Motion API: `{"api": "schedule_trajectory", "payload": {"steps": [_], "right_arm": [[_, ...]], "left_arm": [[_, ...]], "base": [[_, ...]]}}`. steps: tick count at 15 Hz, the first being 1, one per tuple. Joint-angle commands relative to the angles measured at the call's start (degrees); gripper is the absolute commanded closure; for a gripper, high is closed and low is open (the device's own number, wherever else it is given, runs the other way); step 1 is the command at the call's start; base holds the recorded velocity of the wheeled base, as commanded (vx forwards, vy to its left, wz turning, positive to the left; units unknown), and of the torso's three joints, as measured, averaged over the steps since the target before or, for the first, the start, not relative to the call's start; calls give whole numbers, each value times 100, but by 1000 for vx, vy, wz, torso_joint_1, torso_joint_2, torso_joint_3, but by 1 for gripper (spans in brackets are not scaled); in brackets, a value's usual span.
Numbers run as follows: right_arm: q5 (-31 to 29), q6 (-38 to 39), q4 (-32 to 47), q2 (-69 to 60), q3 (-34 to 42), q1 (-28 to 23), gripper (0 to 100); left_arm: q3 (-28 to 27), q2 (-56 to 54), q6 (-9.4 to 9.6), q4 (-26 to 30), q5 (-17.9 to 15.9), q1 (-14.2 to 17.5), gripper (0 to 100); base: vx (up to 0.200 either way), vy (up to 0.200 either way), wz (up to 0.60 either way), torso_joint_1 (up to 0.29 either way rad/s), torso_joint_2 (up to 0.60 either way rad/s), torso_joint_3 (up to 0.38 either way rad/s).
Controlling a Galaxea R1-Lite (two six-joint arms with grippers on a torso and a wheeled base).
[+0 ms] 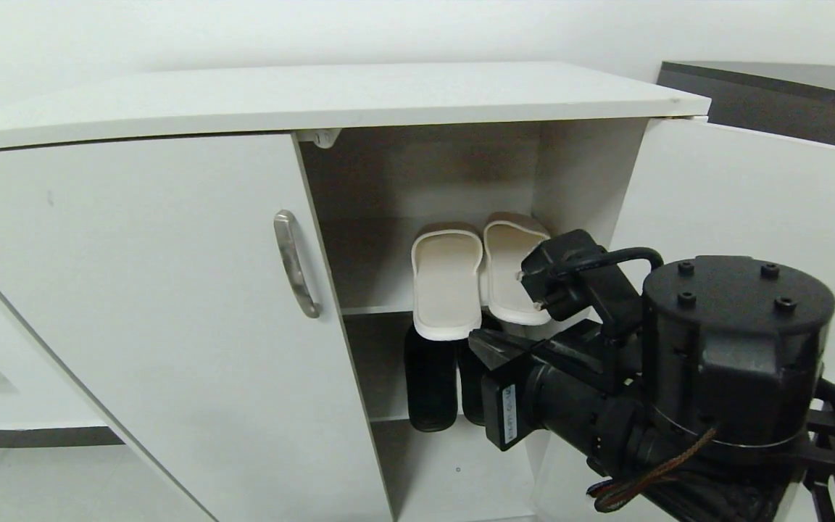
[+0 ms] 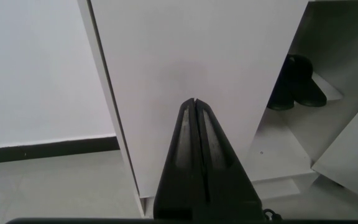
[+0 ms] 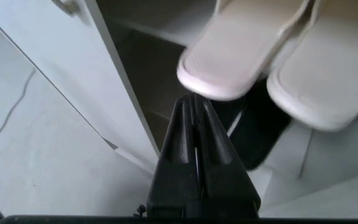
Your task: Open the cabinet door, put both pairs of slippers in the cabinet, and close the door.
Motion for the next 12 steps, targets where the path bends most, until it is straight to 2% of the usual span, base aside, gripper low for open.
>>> {"api": "schedule_trajectory", "payload": {"steps": [1,7,12], "right_arm": [[3,-3,-4,47,19,14,100],[20,-100,-22,135,90,14,100],[108,-117,-453,390,265,6,100]], "left_arm": [[0,-1,-6,2,-2,0,100],[0,-1,-6,-7,-2,0,100],[0,-1,-6,2,-11,0,100]], "base": [[-200,0,0,12,2,-2],[-200,0,0,1,4,3],[-200,0,0,0,1,3]]}}
